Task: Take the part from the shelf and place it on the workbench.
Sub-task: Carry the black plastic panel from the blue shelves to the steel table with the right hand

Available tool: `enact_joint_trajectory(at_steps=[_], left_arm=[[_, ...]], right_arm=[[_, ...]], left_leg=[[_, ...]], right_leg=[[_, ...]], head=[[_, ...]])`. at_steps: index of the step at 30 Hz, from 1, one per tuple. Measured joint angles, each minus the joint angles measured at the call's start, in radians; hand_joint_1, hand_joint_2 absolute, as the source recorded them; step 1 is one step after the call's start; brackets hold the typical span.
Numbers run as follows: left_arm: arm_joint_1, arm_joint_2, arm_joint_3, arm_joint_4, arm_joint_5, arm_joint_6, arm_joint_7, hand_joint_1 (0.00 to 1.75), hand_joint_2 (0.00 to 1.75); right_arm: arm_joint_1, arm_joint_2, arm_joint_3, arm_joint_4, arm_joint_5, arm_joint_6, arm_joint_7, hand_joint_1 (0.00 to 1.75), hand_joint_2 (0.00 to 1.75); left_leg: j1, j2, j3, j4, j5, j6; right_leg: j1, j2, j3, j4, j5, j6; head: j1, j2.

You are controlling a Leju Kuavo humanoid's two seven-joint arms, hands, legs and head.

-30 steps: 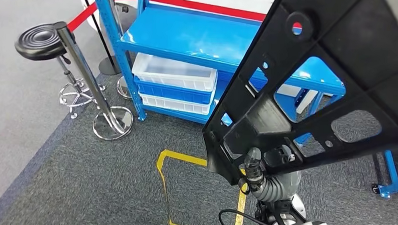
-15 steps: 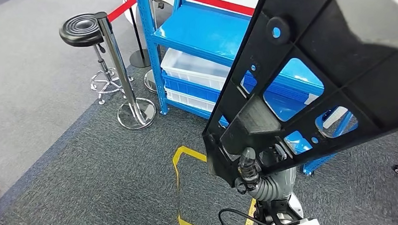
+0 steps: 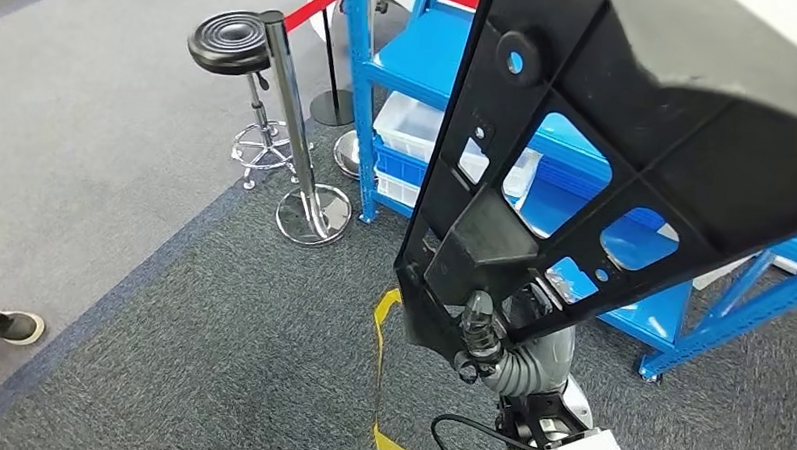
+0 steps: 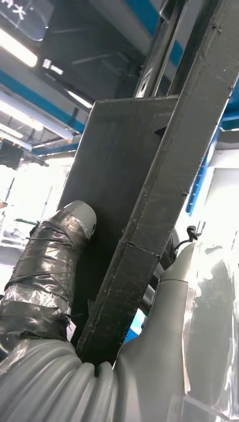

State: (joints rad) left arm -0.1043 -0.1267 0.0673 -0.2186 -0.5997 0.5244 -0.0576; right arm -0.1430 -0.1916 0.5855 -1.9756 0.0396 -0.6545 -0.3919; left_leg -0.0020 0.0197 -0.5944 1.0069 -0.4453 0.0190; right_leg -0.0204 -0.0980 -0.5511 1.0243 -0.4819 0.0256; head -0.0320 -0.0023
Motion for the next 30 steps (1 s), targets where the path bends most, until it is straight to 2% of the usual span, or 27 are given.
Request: enact_joint_trajectory(at_steps=[2, 4, 5, 6, 7, 8, 9, 10, 11, 13, 14, 15, 16, 17, 19, 20, 21, 22, 23, 25, 27, 28, 30], left_arm=[[0.001, 0.0, -0.001, 0.0, 0.0, -0.002, 0.003, 0.0, 1.75], [-0.001, 0.0, -0.002, 0.0, 0.0, -0.005, 0.004, 0.0, 1.75], [-0.003, 0.0, -0.003, 0.0, 0.0, -0.006, 0.005, 0.0, 1.75], [-0.003, 0.0, -0.003, 0.0, 0.0, -0.007, 0.006, 0.0, 1.75], [-0.003, 0.0, -0.004, 0.0, -0.001, -0.007, 0.007, 0.0, 1.75], [-0.002, 0.0, -0.005, 0.0, -0.002, -0.007, 0.008, 0.0, 1.75], [-0.002, 0.0, -0.005, 0.0, -0.004, -0.007, 0.01, 0.0, 1.75], [-0.003, 0.0, -0.006, 0.0, -0.006, -0.007, 0.011, 0.0, 1.75], [-0.004, 0.0, -0.008, 0.0, -0.008, -0.007, 0.013, 0.0, 1.75], [-0.004, 0.0, -0.012, 0.0, -0.01, -0.007, 0.016, 0.0, 1.75], [-0.002, 0.0, -0.014, 0.0, -0.011, -0.007, 0.017, 0.0, 1.75], [0.001, 0.001, -0.015, 0.0, -0.011, -0.007, 0.019, 0.0, 1.75], [0.003, 0.001, -0.016, 0.0, -0.011, -0.007, 0.02, 0.0, 1.75], [0.003, 0.001, -0.017, 0.0, -0.011, -0.007, 0.021, 0.0, 1.75], [-0.001, 0.0, -0.02, 0.0, -0.012, -0.007, 0.021, 0.0, 1.75], [-0.003, 0.0, -0.023, 0.0, -0.014, -0.008, 0.022, 0.0, 1.75], [-0.003, 0.0, -0.025, 0.0, -0.015, -0.008, 0.024, 0.0, 1.75], [-0.003, 0.0, -0.026, 0.0, -0.016, -0.009, 0.026, 0.0, 1.75], [-0.003, 0.0, -0.028, 0.0, -0.017, -0.01, 0.028, 0.0, 1.75], [-0.004, 0.0, -0.03, 0.0, -0.014, -0.01, 0.032, 0.0, 1.75], [-0.01, 0.0, -0.032, 0.0, -0.01, -0.01, 0.032, 0.0, 1.75], [-0.013, 0.0, -0.034, 0.0, -0.008, -0.01, 0.031, 0.0, 1.75], [-0.014, 0.0, -0.039, -0.001, -0.007, -0.01, 0.029, 0.0, 1.75]], right_arm=[[-0.003, 0.0, 0.003, 0.003, 0.002, 0.0, 0.0, 1.75, 1.75], [-0.003, 0.0, 0.006, 0.006, 0.005, 0.0, -0.001, 1.75, 1.75], [-0.002, 0.0, 0.007, 0.008, 0.007, 0.0, -0.001, 1.75, 1.75], [-0.001, 0.0, 0.009, 0.01, 0.007, 0.0, 0.0, 1.75, 1.75], [0.0, 0.0, 0.011, 0.012, 0.008, 0.001, 0.0, 1.75, 1.75], [0.0, 0.0, 0.012, 0.014, 0.008, 0.002, 0.0, 1.75, 1.75], [0.0, 0.0, 0.013, 0.014, 0.008, 0.004, 0.0, 1.75, 1.75], [0.0, 0.0, 0.014, 0.014, 0.008, 0.007, 0.0, 1.75, 1.75], [0.0, 0.001, 0.015, 0.015, 0.007, 0.009, -0.001, 1.75, 1.75], [0.0, 0.001, 0.017, 0.015, 0.004, 0.014, -0.002, 1.75, 1.75], [-0.001, 0.002, 0.019, 0.015, 0.002, 0.016, -0.003, 1.75, 1.75], [-0.002, 0.002, 0.02, 0.014, 0.0, 0.018, -0.003, 1.75, 1.75], [-0.003, 0.003, 0.02, 0.014, -0.001, 0.02, -0.003, 1.75, 1.75], [-0.003, 0.004, 0.021, 0.014, -0.002, 0.021, -0.004, 1.75, 1.75], [-0.003, 0.005, 0.022, 0.014, -0.003, 0.023, -0.004, 1.75, 1.75], [-0.002, 0.005, 0.022, 0.015, -0.004, 0.024, -0.004, 1.75, 1.75], [-0.003, 0.005, 0.023, 0.016, -0.005, 0.027, -0.004, 1.75, 1.75], [-0.003, 0.005, 0.024, 0.017, -0.006, 0.031, -0.004, 1.75, 1.75], [-0.005, 0.005, 0.026, 0.019, -0.007, 0.036, -0.004, 1.75, 1.75], [-0.01, 0.006, 0.028, 0.022, -0.014, 0.049, -0.005, 1.75, 1.75], [-0.016, 0.007, 0.029, 0.023, -0.042, 0.069, -0.018, 1.75, 1.75], [-0.019, 0.008, 0.03, 0.023, -0.063, 0.082, -0.028, 1.75, 1.75], [-0.023, 0.008, 0.031, 0.023, -0.099, 0.104, -0.048, 1.75, 1.75]], left_leg=[[0.004, -0.016, 0.005, -0.012, 0.008, 0.011], [0.005, -0.033, 0.005, -0.013, 0.011, 0.017], [0.004, -0.043, 0.004, -0.012, 0.011, 0.019], [0.004, -0.055, 0.003, -0.01, 0.011, 0.02], [0.003, -0.068, 0.003, -0.007, 0.01, 0.02], [0.004, -0.082, 0.003, -0.002, 0.008, 0.019], [0.005, -0.095, 0.002, 0.005, 0.005, 0.016], [0.004, -0.108, -0.002, 0.014, 0.001, 0.012], [0.005, -0.12, -0.007, 0.022, -0.001, 0.007], [0.008, -0.141, -0.02, 0.03, -0.001, -0.004], [0.012, -0.152, -0.024, 0.028, 0.002, -0.01], [0.014, -0.152, -0.027, 0.029, 0.002, -0.015], [0.013, -0.139, -0.033, 0.039, -0.004, -0.021], [0.012, -0.113, -0.047, 0.068, -0.021, -0.025], [0.011, -0.055, -0.103, 0.179, -0.076, -0.035], [0.014, -0.039, -0.134, 0.24, -0.1, -0.039], [0.016, -0.031, -0.154, 0.278, -0.108, -0.041], [0.018, -0.027, -0.156, 0.282, -0.098, -0.043], [0.019, -0.024, -0.139, 0.249, -0.074, -0.043], [0.018, 0.004, -0.068, 0.117, -0.017, -0.039], [0.011, 0.029, -0.022, 0.028, 0.007, -0.028], [0.007, 0.03, -0.02, 0.019, 0.004, -0.022], [0.007, 0.009, -0.02, 0.014, 0.008, -0.009]], right_leg=[[-0.003, 0.035, -0.017, 0.043, -0.033, 0.008], [-0.004, 0.077, -0.073, 0.163, -0.095, 0.008], [-0.003, 0.087, -0.104, 0.226, -0.118, 0.008], [-0.002, 0.092, -0.125, 0.265, -0.122, 0.008], [-0.002, 0.095, -0.129, 0.266, -0.106, 0.008], [-0.004, 0.101, -0.114, 0.227, -0.072, 0.008], [-0.006, 0.113, -0.088, 0.166, -0.035, 0.008], [-0.009, 0.133, -0.061, 0.105, -0.01, 0.008], [-0.011, 0.151, -0.041, 0.061, 0.003, 0.007], [-0.008, 0.164, -0.027, 0.032, -0.001, 0.002], [-0.007, 0.156, -0.025, 0.029, 0.001, -0.004], [-0.006, 0.145, -0.023, 0.024, 0.003, -0.01], [-0.007, 0.135, -0.019, 0.018, 0.006, -0.017], [-0.009, 0.123, -0.016, 0.011, 0.009, -0.023], [-0.008, 0.097, -0.013, 0.006, 0.011, -0.028], [-0.007, 0.083, -0.013, 0.006, 0.01, -0.029], [-0.007, 0.069, -0.013, 0.006, 0.009, -0.029], [-0.007, 0.057, -0.013, 0.006, 0.008, -0.029], [-0.008, 0.046, -0.011, 0.006, 0.007, -0.028], [-0.007, 0.025, -0.007, 0.006, 0.003, -0.022], [-0.003, 0.009, -0.003, 0.006, 0.0, -0.011], [0.0, 0.001, -0.001, 0.003, -0.001, -0.005], [0.001, -0.012, 0.005, -0.003, -0.002, 0.009]], head=[[0.002, 0.0], [0.006, 0.0], [0.008, 0.0], [0.009, 0.0], [0.009, 0.0], [0.009, 0.0], [0.009, 0.0], [0.009, 0.0], [0.009, 0.0], [0.009, 0.0], [0.008, 0.0], [0.009, 0.0], [0.007, 0.0], [0.003, 0.0], [-0.004, 0.0], [-0.006, 0.0], [-0.006, 0.0], [-0.006, 0.0], [-0.006, 0.0], [-0.006, 0.0], [-0.006, 0.0], [-0.006, 0.0], [-0.005, 0.0]])
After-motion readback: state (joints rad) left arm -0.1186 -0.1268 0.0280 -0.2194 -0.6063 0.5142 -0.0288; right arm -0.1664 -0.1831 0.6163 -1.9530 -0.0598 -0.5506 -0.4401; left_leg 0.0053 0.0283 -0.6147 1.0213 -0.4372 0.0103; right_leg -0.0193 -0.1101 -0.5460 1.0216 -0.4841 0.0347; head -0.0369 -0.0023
